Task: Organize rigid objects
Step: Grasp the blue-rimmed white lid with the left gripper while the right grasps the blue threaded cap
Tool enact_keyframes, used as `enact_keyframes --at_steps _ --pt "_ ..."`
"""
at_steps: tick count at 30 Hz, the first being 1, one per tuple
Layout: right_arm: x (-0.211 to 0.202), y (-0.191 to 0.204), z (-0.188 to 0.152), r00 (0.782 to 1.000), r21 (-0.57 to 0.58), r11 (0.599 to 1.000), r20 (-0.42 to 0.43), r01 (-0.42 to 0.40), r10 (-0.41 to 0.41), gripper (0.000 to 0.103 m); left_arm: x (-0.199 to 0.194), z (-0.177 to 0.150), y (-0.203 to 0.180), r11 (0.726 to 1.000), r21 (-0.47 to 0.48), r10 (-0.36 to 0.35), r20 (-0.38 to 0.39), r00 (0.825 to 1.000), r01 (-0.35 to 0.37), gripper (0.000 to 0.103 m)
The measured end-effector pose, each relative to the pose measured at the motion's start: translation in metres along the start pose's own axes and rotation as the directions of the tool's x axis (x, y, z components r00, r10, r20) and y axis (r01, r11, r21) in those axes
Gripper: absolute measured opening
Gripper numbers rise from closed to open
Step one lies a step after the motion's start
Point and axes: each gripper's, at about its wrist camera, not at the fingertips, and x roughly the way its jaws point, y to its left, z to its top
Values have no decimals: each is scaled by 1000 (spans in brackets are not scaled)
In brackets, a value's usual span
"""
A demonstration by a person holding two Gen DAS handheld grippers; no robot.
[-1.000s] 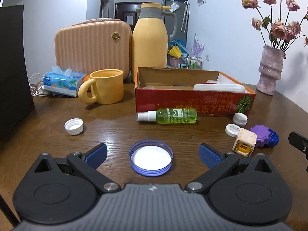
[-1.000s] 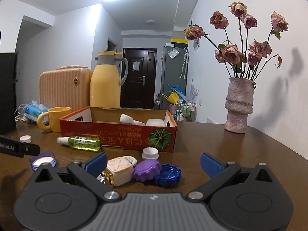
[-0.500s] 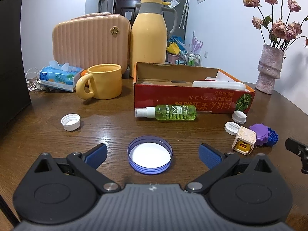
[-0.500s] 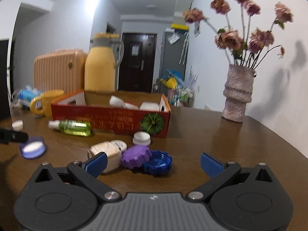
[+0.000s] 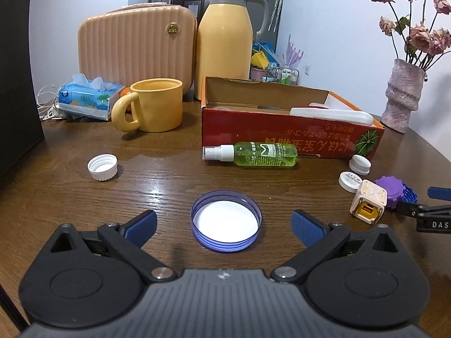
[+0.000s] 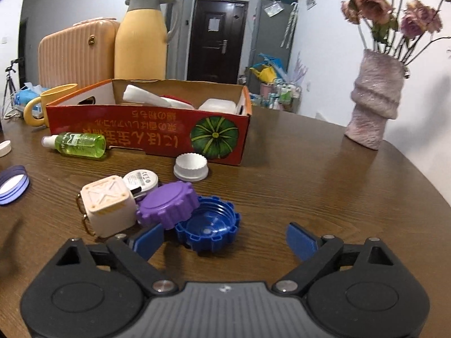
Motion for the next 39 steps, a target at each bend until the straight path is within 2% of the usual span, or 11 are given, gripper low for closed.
enact_keyframes --at_steps 3,6,7,14,20,24,30,32,36,37,39 --pt "9 0 4 1000 -13 999 -5 -29 29 84 3 0 1 1000 -1 -1 -10 1000 1 103" --pt "16 -2 8 996 -10 996 -20 -92 92 58 6 0 1 1000 -1 0 -20 1000 0 103" --pt "17 -2 9 994 -6 994 -21 -111 111 53 7 0 1 1000 -1 1 -23 1000 -1 103" --pt "14 -3 8 994 6 994 3 -111 111 52 14 1 3 1000 -7 11 -44 999 -11 103" --pt "-7 -13 7 994 75 995 89 -63 57 52 18 1 2 1000 1 18 -58 998 -18 103" --pt "-27 -17 5 986 138 989 164 -59 36 52 25 2 -1 1000 18 23 -70 997 -22 103" --pt "-43 -12 1 976 162 984 215 -73 37 52 39 3 -7 999 40 35 -99 994 -31 103" --pt "-45 -9 1 974 159 984 222 -80 43 52 43 3 -7 998 41 53 -102 993 -49 92" --pt "-48 -4 0 971 154 984 232 -91 53 52 47 1 -8 997 51 71 -105 992 -66 77" --pt "-48 -3 -1 971 155 984 231 -91 53 52 46 1 -8 997 53 68 -100 993 -63 69" --pt "-49 -1 -2 972 156 983 229 -92 55 52 44 1 -10 997 58 56 -90 994 -51 67"
